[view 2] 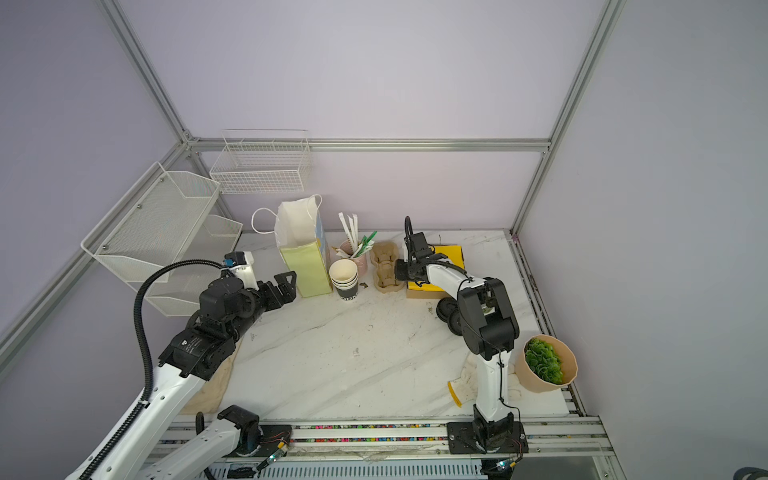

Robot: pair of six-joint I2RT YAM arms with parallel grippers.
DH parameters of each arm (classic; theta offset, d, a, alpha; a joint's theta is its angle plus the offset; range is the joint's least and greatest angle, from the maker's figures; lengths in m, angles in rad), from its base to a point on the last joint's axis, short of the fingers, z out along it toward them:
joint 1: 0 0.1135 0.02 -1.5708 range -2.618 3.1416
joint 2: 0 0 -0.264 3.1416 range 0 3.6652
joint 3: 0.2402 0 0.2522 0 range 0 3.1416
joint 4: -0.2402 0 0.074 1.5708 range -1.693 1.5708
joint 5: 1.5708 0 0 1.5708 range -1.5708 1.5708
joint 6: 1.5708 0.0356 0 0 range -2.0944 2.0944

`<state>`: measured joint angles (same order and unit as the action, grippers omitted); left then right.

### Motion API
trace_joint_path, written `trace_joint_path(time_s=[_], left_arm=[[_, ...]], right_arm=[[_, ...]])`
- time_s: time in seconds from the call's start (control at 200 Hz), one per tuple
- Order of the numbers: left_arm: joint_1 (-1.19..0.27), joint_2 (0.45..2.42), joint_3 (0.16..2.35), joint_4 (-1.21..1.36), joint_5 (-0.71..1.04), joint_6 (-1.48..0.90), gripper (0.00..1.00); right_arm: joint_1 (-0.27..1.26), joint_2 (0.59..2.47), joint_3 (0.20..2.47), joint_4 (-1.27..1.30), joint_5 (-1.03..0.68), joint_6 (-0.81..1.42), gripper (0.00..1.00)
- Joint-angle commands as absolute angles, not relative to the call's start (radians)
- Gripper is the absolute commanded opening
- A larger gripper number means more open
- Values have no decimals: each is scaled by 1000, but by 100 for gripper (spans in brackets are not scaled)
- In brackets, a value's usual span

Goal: Pack the takeout coffee
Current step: 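Grip the edge of the top tan cup carrier with the right gripper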

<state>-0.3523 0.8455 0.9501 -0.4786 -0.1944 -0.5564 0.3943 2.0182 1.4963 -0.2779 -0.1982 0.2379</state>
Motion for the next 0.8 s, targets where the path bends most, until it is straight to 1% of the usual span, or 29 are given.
trace_joint_path(time_s=[0.0, 0.295, 0.445, 0.515, 0.65, 0.795], left_arm=[[-341, 846, 926, -440, -181, -568, 100], [-337, 843, 925, -441, -178, -567, 100], [-336, 843, 925, -441, -178, -567, 100], [-336, 843, 925, -440, -175, -567, 100], [-334, 844, 925, -441, -172, -569, 100], [-333, 846, 925, -442, -170, -569, 100]], right_arm=[[402, 2033, 1525, -301, -201, 229, 28], [403, 2043, 1521, -290, -247, 230, 27], [403, 2037, 1521, -291, -236, 230, 21], [402, 2037, 1521, -290, -235, 230, 16], [403, 2037, 1518, -286, -237, 231, 14], [403, 2041, 1509, -266, -257, 238, 14]])
